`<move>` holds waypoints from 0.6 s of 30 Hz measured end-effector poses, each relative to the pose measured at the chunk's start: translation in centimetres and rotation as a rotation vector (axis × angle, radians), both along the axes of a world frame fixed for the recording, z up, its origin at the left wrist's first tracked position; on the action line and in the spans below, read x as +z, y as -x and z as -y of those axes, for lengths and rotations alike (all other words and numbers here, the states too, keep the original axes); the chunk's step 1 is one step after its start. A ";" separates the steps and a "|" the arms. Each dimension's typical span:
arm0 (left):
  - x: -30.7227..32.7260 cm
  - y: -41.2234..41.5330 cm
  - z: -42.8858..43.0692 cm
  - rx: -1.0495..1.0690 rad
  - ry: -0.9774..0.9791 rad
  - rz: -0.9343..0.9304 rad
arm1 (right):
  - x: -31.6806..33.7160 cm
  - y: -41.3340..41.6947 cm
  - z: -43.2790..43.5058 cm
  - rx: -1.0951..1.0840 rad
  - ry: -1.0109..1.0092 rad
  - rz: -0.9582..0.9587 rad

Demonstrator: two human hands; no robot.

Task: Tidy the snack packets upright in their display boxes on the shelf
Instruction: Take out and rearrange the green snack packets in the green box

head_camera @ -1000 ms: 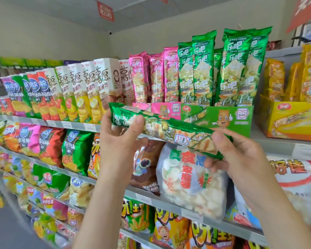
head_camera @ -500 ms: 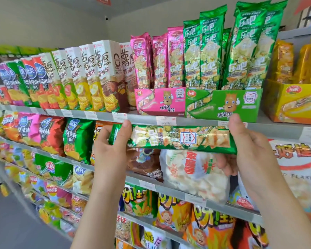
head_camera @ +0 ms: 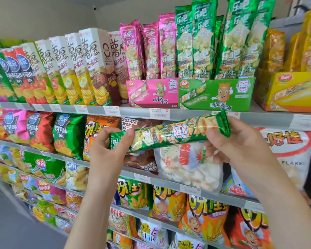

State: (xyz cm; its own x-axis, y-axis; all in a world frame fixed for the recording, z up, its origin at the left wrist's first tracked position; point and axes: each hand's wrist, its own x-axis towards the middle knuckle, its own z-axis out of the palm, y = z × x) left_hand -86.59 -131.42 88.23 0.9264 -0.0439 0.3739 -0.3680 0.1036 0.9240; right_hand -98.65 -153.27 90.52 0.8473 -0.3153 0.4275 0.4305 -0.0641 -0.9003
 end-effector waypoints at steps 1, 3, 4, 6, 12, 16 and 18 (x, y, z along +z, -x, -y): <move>-0.2 0.0 -0.2 0.002 -0.056 0.023 | -0.2 0.0 0.0 -0.030 0.019 -0.001; -0.5 0.2 -0.6 0.034 -0.248 0.148 | -0.5 0.0 -0.2 -0.074 0.017 0.009; -0.6 0.4 -0.6 0.070 -0.374 0.256 | -0.6 -0.1 -0.2 -0.097 0.006 0.013; -0.7 1.1 -0.4 0.128 -0.615 0.497 | -0.8 -0.3 -0.4 -0.136 -0.014 0.025; -0.9 4.3 1.3 0.102 -1.024 0.850 | -1.4 -0.8 -0.8 -0.178 -0.036 0.037; -1.7 4.7 1.8 -0.010 -0.989 0.832 | -1.2 -0.6 -1.5 -0.173 -0.024 0.065; -2.2 4.6 1.9 -0.050 -0.956 0.811 | -1.2 -0.5 -1.5 -0.150 -0.007 0.073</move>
